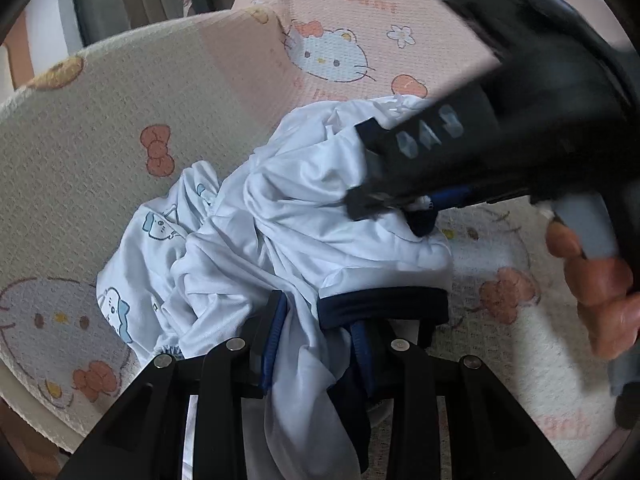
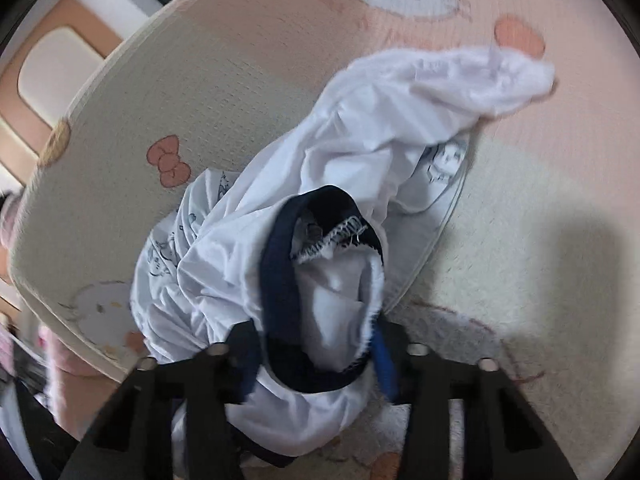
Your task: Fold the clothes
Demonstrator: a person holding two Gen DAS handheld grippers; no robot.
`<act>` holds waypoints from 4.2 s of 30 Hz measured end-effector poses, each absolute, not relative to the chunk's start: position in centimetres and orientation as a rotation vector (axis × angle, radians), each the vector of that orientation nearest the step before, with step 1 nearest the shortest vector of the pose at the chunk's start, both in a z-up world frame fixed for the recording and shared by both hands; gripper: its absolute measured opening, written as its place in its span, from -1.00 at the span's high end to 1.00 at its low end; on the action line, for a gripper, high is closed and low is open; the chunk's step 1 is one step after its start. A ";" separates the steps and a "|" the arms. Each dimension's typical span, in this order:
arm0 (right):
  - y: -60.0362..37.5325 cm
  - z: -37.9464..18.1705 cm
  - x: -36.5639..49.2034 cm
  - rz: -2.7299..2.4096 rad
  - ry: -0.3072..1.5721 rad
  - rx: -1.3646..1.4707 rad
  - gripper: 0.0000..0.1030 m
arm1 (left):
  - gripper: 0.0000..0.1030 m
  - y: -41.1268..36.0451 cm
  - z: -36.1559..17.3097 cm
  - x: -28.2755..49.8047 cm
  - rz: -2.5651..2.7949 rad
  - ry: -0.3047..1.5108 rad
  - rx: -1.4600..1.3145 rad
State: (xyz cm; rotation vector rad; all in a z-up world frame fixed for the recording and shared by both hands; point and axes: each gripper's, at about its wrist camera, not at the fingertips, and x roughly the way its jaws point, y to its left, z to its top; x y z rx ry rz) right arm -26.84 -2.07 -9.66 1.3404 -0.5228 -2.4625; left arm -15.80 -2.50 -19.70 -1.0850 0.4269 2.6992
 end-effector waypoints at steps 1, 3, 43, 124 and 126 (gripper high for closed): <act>-1.5 -10.0 -25.4 -2.487 -0.499 1.336 0.53 | 0.57 -2.5 -19.3 -16.0 2.685 0.388 -1.088; 0.6 -11.3 -21.4 -2.526 -0.464 1.331 0.69 | 0.69 -2.3 -18.7 -16.4 2.669 0.350 -1.100; 12.2 -19.8 -16.0 -2.359 -0.773 1.243 -0.42 | -0.74 -5.1 -14.6 -17.5 2.802 0.031 -1.080; 19.8 -16.6 -15.9 -2.499 -0.281 1.350 -0.50 | -0.42 2.2 -13.4 -24.4 2.273 0.149 -1.414; 18.6 -18.0 -16.9 -2.494 -0.206 1.362 -0.49 | -0.42 1.8 -13.8 -25.4 2.281 0.071 -1.436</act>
